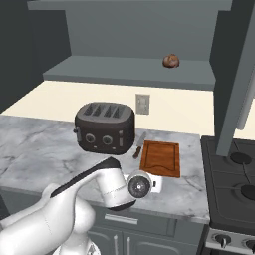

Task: Pick the bread, place it on the cutting board, pick the jam, place it on the counter, and close the cabinet.

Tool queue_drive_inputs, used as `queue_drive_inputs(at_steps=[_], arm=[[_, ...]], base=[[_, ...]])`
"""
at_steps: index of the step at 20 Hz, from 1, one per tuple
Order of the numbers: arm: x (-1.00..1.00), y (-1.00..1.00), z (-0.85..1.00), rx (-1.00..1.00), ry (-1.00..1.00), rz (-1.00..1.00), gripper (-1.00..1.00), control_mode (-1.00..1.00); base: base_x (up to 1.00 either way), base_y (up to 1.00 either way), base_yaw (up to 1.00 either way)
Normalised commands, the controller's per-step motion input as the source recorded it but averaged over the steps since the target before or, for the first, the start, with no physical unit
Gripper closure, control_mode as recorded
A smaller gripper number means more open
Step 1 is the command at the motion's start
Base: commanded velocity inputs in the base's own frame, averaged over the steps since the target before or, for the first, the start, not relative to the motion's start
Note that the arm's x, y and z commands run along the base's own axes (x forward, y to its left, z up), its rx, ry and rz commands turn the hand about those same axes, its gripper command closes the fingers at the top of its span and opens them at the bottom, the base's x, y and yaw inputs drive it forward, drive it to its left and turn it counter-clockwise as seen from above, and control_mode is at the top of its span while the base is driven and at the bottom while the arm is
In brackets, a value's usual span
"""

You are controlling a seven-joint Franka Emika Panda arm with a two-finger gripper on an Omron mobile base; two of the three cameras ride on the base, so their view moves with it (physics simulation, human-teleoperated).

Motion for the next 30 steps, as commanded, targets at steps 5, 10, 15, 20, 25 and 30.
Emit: queue_drive_inputs(at_steps=[5,10,15,20,25,30], arm=[[0.0,0.0,0.35,0.0,0.01,0.0,-1.0,-1.0],[0.0,0.0,0.3,0.0,0.01,0.0,-1.0,-1.0],[0.0,0.0,0.24,0.0,0.03,0.0,-1.0,-1.0],[0.0,0.0,0.21,0.0,0.02,0.0,-1.0,-1.0],[0.0,0.0,0.26,0.0,0.0,0.0,-1.0,-1.0],[0.0,0.0,0.32,0.0,0.0,0.0,-1.0,-1.0]], base=[[0.0,0.0,0.0],[0.0,0.0,0.0],[0.0,0.0,0.0],[0.0,0.0,0.0],[0.0,0.0,0.0],[0.0,0.0,0.0]])
